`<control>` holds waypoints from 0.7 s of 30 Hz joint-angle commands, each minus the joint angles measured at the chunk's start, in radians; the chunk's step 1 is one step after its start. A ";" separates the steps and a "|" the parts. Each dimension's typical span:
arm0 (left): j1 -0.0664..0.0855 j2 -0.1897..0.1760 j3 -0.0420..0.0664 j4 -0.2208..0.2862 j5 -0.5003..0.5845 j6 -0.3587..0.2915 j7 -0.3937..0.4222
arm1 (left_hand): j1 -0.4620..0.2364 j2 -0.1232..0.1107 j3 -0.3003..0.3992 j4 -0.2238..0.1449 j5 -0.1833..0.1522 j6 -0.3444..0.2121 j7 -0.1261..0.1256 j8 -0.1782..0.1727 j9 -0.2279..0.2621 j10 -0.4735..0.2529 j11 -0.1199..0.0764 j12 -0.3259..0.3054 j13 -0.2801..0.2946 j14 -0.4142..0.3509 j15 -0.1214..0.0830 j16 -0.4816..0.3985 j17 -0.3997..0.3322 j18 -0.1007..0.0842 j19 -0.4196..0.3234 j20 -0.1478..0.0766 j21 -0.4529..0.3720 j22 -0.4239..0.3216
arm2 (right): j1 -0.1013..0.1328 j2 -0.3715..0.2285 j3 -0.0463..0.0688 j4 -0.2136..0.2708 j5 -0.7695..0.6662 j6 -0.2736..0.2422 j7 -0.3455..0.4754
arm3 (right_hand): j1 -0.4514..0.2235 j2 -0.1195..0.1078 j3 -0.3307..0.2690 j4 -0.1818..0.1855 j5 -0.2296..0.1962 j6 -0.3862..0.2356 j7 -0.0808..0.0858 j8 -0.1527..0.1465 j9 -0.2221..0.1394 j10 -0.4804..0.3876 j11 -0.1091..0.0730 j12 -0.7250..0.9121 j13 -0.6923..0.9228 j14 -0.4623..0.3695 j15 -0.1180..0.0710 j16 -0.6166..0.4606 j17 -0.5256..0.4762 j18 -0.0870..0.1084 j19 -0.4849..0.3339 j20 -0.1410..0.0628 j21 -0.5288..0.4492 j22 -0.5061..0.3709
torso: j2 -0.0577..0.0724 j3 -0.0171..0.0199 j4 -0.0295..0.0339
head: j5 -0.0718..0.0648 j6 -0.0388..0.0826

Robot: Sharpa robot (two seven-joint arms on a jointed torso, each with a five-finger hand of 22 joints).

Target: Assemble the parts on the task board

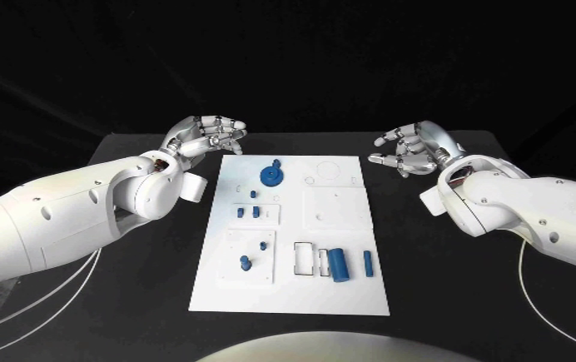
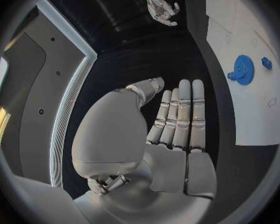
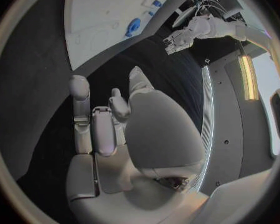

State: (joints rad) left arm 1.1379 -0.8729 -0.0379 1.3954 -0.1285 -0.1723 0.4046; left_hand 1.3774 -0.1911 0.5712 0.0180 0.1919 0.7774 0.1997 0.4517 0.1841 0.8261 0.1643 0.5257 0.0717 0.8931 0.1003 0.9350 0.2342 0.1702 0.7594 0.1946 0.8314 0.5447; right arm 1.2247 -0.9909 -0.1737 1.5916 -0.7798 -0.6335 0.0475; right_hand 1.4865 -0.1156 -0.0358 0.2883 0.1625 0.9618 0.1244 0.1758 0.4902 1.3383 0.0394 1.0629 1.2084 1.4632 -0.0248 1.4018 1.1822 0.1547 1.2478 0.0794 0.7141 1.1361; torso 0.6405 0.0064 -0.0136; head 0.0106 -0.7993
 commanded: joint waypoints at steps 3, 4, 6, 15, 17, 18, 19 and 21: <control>0.000 0.001 0.001 0.003 0.006 0.013 0.011 | 0.000 0.007 -0.004 0.000 0.000 0.002 0.023 0.003 -0.001 0.005 -0.001 0.006 -0.001 0.000 -0.005 -0.004 -0.001 0.012 -0.003 -0.002 -0.005 -0.001 | -0.002 -0.008 0.000 0.028 -0.091 0.034 -0.067 | -0.017 0.004 -0.017 -0.002 -0.006 0.023 -0.006 0.011 0.001 0.037 -0.005 0.070 0.029 0.041 -0.009 0.027 0.052 -0.013 0.037 -0.003 0.064 0.034 | 0.001 -0.0001 -0.0001 | -0.001 0.001; 0.000 0.001 0.001 0.003 0.006 0.013 0.011 | 0.000 0.007 -0.004 0.000 0.000 0.002 0.023 0.003 -0.001 0.005 -0.001 0.006 -0.001 0.000 -0.005 -0.004 -0.001 0.012 -0.003 -0.002 -0.005 -0.001 | -0.002 -0.011 0.000 0.039 -0.108 0.043 -0.086 | -0.021 0.004 -0.023 -0.001 -0.006 0.028 -0.008 0.013 0.001 0.046 -0.006 0.089 0.043 0.046 -0.010 0.035 0.068 -0.017 0.046 -0.005 0.083 0.045 | 0.001 0.0002 0.0004 | -0.002 0.000; 0.000 0.000 0.001 0.003 0.006 0.013 0.011 | 0.000 0.007 -0.004 0.000 0.000 0.002 0.023 0.003 -0.001 0.005 -0.001 0.006 -0.001 0.000 -0.005 -0.004 -0.001 0.012 -0.003 -0.002 -0.005 -0.001 | -0.003 -0.017 0.000 0.057 -0.131 0.054 -0.114 | -0.034 0.003 -0.034 0.000 -0.006 0.033 -0.010 0.015 0.001 0.055 -0.007 0.112 0.058 0.050 -0.012 0.044 0.086 -0.020 0.057 -0.007 0.104 0.057 | 0.001 0.0005 0.0003 | -0.002 -0.001; 0.000 0.001 0.001 0.003 0.006 0.013 0.011 | 0.000 0.007 -0.004 0.000 0.000 0.002 0.023 0.003 -0.001 0.005 -0.001 0.006 -0.001 0.000 -0.005 -0.004 -0.001 0.012 -0.003 -0.002 -0.005 -0.001 | -0.017 -0.061 -0.002 0.180 -0.213 0.092 -0.283 | -0.070 0.004 -0.069 0.002 -0.006 0.053 -0.018 0.025 0.002 0.088 -0.013 0.188 0.111 0.062 -0.016 0.071 0.139 -0.033 0.092 -0.011 0.185 0.104 | -0.001 -0.0002 -0.0008 | -0.004 -0.003; 0.000 0.001 0.001 0.002 0.006 0.013 0.011 | 0.000 0.007 -0.004 0.000 0.000 0.002 0.023 0.003 -0.001 0.005 -0.001 0.006 -0.001 0.000 -0.005 -0.004 -0.001 0.012 -0.003 -0.002 -0.005 -0.001 | -0.020 -0.070 -0.003 0.204 -0.227 0.098 -0.315 | -0.084 0.004 -0.077 0.003 -0.005 0.061 -0.020 0.030 0.004 0.090 -0.015 0.194 0.114 0.063 -0.018 0.074 0.145 -0.035 0.096 -0.013 0.195 0.110 | -0.002 -0.0001 -0.0007 | -0.004 -0.004; 0.000 0.001 0.001 0.002 0.006 0.013 0.011 | 0.000 0.007 -0.004 0.000 0.000 0.002 0.023 0.003 -0.001 0.005 -0.001 0.006 -0.001 0.000 -0.005 -0.004 -0.001 0.012 -0.003 -0.002 -0.005 -0.001 | -0.022 -0.074 -0.003 0.215 -0.233 0.100 -0.331 | -0.096 0.002 -0.084 0.003 -0.005 0.066 -0.022 0.034 0.005 0.091 -0.017 0.197 0.116 0.064 -0.019 0.076 0.149 -0.036 0.099 -0.014 0.202 0.115 | -0.001 -0.0001 -0.0009 | -0.004 -0.005; 0.000 0.001 0.001 0.002 0.006 0.013 0.011 | 0.000 0.007 -0.004 0.000 0.000 0.002 0.023 0.003 -0.001 0.005 -0.001 0.006 -0.001 0.000 -0.005 -0.004 -0.001 0.012 -0.003 -0.002 -0.005 -0.001 | -0.024 -0.079 -0.004 0.228 -0.239 0.103 -0.350 | -0.106 0.001 -0.091 0.004 -0.005 0.070 -0.024 0.037 0.006 0.094 -0.019 0.203 0.120 0.065 -0.021 0.078 0.154 -0.037 0.102 -0.015 0.209 0.120 | -0.001 -0.0002 -0.0010 | -0.004 -0.005; 0.000 0.001 0.001 0.002 0.006 0.013 0.011 | 0.000 0.007 -0.004 0.000 0.000 0.002 0.023 0.003 -0.001 0.005 -0.001 0.006 -0.001 0.000 -0.005 -0.004 -0.001 0.012 -0.003 -0.002 -0.005 -0.001 | -0.028 -0.087 -0.005 0.252 -0.249 0.109 -0.382 | -0.123 0.001 -0.108 0.003 -0.006 0.078 -0.029 0.045 0.009 0.101 -0.022 0.217 0.130 0.067 -0.023 0.084 0.166 -0.040 0.109 -0.017 0.227 0.131 | -0.002 -0.0007 -0.0016 | -0.006 -0.008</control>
State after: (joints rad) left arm 1.1380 -0.8734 -0.0381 1.3958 -0.1282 -0.1719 0.4042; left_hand 1.3774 -0.1911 0.5712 0.0180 0.1919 0.7773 0.1996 0.4517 0.1843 0.8260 0.1643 0.5257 0.0719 0.8931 0.1003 0.9351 0.2344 0.1702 0.7594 0.1946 0.8315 0.5448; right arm 1.1984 -1.0765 -0.1779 1.8348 -0.9690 -0.5635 -0.2342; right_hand 1.3688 -0.1146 -0.1429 0.2919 0.1625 1.0372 0.0936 0.2205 0.4996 1.4394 0.0210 1.2812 1.3065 1.4665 -0.0434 1.4823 1.3082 0.1234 1.3513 0.0618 0.9423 1.2677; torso 0.6394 0.0060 -0.0146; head 0.0058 -0.8049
